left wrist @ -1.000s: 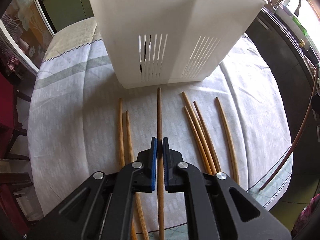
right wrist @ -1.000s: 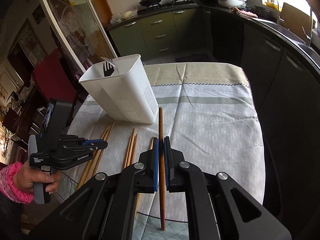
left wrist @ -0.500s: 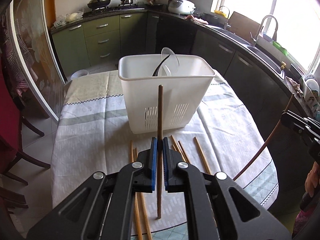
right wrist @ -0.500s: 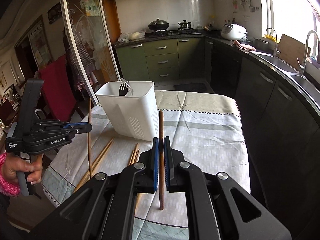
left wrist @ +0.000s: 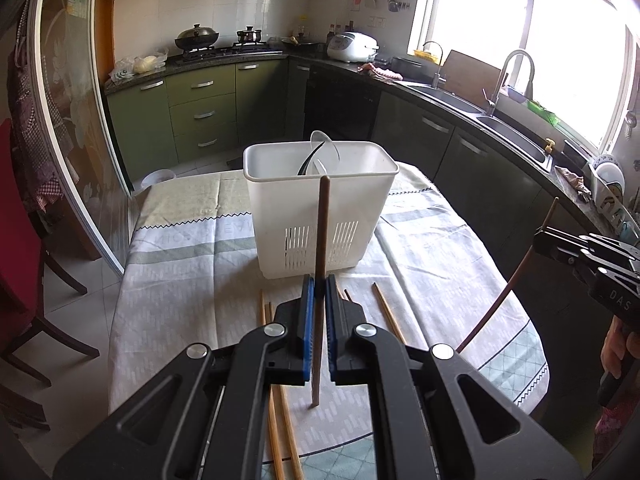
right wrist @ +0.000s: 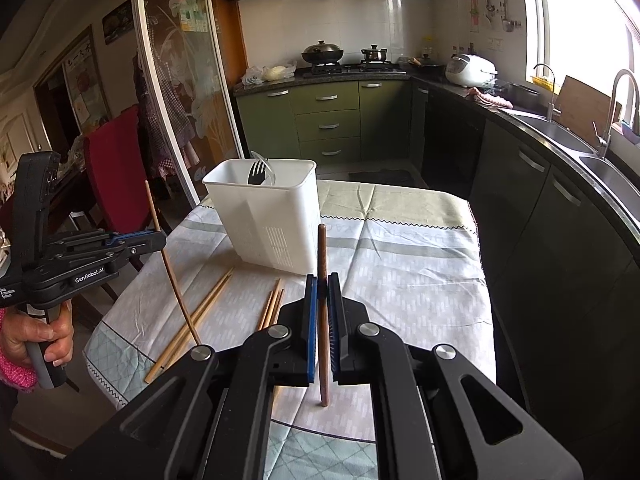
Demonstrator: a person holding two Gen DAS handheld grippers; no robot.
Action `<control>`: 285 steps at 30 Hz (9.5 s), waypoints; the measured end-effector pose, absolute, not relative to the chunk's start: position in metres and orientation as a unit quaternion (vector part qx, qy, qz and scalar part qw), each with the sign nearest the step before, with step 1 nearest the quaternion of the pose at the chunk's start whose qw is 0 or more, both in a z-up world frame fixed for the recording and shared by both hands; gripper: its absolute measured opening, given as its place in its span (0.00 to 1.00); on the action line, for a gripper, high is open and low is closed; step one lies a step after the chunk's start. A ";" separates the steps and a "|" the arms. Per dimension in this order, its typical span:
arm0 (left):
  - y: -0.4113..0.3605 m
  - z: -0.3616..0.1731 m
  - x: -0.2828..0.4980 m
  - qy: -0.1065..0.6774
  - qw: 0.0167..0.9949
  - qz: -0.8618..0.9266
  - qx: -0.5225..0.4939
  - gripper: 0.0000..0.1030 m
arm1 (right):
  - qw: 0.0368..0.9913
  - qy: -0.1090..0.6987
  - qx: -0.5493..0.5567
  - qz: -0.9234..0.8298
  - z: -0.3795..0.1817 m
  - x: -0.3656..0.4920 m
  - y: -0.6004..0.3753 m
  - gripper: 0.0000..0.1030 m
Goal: Organize utensils
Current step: 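Lift both held chopsticks upright and carry them toward the white basket, then lower both chopsticks into the basket and open both tools, then grasp another wooden chopstick with the left tool while the right tool approaches one, then grasp a chopstick with the right tool and lift it upright while the left tool holds its chopstick, then carry both upright chopsticks toward the white basket, then lower both chopsticks into the basket and open both tools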
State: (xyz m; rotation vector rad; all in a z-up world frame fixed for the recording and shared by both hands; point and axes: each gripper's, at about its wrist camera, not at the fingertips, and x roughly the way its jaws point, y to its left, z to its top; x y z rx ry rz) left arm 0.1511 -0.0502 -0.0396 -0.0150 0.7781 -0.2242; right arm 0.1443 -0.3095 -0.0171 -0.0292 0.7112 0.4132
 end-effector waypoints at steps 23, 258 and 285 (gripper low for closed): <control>-0.049 0.028 0.150 0.329 0.936 -0.122 -0.002 0.05 | 0.929 0.279 0.019 0.242 0.067 0.157 -0.297 0.06; -0.037 0.087 0.272 0.312 0.946 -0.088 -0.015 0.05 | 0.930 0.287 0.030 0.228 0.099 0.284 -0.233 0.07; -0.038 0.031 0.202 0.410 0.902 -0.136 -0.007 0.59 | 0.905 0.362 -0.009 0.222 0.014 0.229 -0.274 0.19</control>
